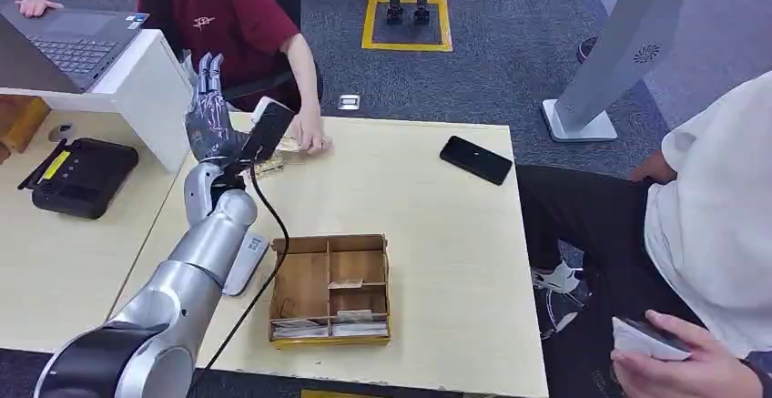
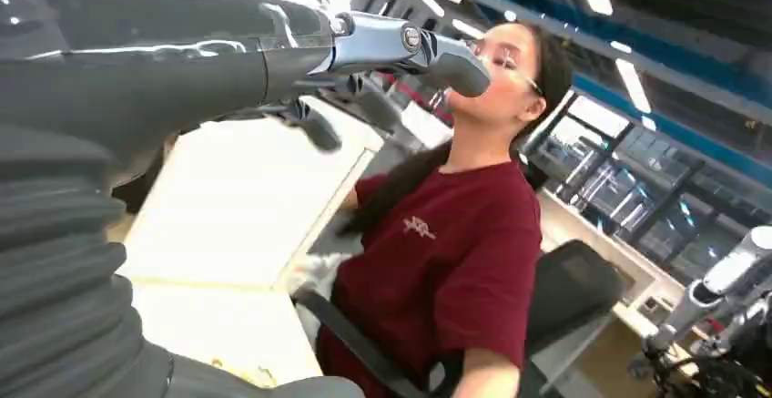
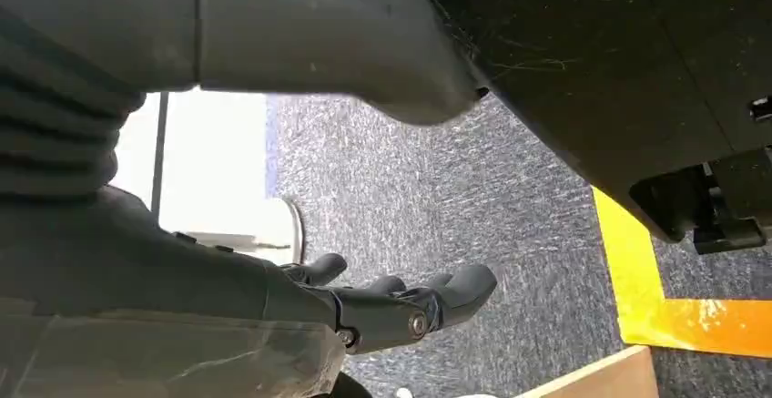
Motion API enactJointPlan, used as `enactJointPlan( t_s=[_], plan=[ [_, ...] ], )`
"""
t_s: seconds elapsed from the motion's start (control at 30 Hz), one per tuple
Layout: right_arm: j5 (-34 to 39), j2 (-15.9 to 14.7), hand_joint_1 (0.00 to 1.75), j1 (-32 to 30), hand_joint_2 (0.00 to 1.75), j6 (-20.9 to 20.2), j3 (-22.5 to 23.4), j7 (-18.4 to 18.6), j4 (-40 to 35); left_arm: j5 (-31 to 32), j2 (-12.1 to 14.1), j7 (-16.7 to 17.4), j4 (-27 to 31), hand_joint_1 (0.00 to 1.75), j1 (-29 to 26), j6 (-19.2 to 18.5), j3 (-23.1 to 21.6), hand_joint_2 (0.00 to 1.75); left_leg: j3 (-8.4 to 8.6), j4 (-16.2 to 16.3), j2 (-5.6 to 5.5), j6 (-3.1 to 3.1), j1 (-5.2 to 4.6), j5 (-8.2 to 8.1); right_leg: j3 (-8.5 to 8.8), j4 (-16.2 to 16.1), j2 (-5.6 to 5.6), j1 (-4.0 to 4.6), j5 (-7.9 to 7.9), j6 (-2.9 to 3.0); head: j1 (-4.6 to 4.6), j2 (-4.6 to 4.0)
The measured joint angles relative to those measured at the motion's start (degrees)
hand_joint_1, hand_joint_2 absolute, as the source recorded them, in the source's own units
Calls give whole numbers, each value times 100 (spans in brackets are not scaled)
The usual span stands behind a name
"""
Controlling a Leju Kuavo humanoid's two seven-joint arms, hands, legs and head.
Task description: Pass the card to the sensor for recognition and then transmit it.
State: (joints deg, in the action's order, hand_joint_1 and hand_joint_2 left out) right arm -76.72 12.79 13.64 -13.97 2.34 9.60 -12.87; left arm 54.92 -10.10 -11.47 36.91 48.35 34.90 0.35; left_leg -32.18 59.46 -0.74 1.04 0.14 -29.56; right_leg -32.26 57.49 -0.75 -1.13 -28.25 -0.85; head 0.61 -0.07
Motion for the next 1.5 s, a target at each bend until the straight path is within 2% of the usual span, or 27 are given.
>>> enactJointPlan(
  t_s=[0.07, 0.23, 0.33, 0.6, 0.73, 0.9, 1.1, 1.27, 1.5],
  plan=[
    [0, 0, 0, 0, 0, 29, 0, 9, 0, -431, -4, -44, 86, 0, 6, -464, 0, 175, 0, 0, 3, 0, 0, 0, 0, 0, -2, 0, 0, 0, 0, 0],
    [46, 0, 0, -1, 0, 72, 0, 94, 2, -1555, 54, -411, 550, 0, 6, -1855, -41, 175, 0, 0, 2, 0, 0, 0, 0, 0, -2, 0, 0, 0, 0, 0],
    [87, 0, 0, -4, 0, 90, 2, 129, 2, -1937, 153, -483, 952, 0, -28, -2512, -203, 175, 0, -1, 3, 0, 1, 0, 0, 1, -3, 1, 0, 0, 0, 0],
    [240, -13, 0, -32, 0, 197, 15, 225, 2, -2584, 555, -431, 2220, 0, -318, -3622, -981, 175, -1, -1, 3, 0, 1, 0, 0, 1, -3, 0, 0, 0, 2, 0],
    [363, -33, 0, -86, 0, 298, 66, 194, 2, -2832, 813, -584, 2904, 0, -623, -4229, -1377, 175, -1, -1, 2, 0, 0, -1, -1, 0, -2, 0, 0, 0, 0, 0],
    [476, -107, 0, -176, 0, 396, 168, 114, 2, -2620, 1254, -783, 3822, 0, -1186, -4581, -2076, 175, -1, -2, 3, 0, 0, -1, -2, 0, -3, 0, -1, 0, 2, 0],
    [564, -157, 0, -209, 0, 418, 278, 116, 2, -2382, 1661, -993, 4466, 0, -1636, -4589, -2750, 175, -1, -2, 4, 0, 0, -1, -2, 0, -3, 0, -1, 0, 0, 0],
    [632, -179, 0, -243, 0, 516, 337, 116, 2, -2120, 1803, -1052, 4904, 0, -2116, -4196, -3012, 175, -1, -2, 4, 0, 0, -1, -3, 0, -4, 0, -1, 1, 2, 0],
    [643, -190, 0, -269, 0, 577, 415, 138, 2, -2071, 1910, -1069, 5180, 0, -2444, -4054, -3121, 175, -1, -3, 4, 0, 1, -1, -3, 0, -3, 0, -2, 1, 0, 0]
  ],
)
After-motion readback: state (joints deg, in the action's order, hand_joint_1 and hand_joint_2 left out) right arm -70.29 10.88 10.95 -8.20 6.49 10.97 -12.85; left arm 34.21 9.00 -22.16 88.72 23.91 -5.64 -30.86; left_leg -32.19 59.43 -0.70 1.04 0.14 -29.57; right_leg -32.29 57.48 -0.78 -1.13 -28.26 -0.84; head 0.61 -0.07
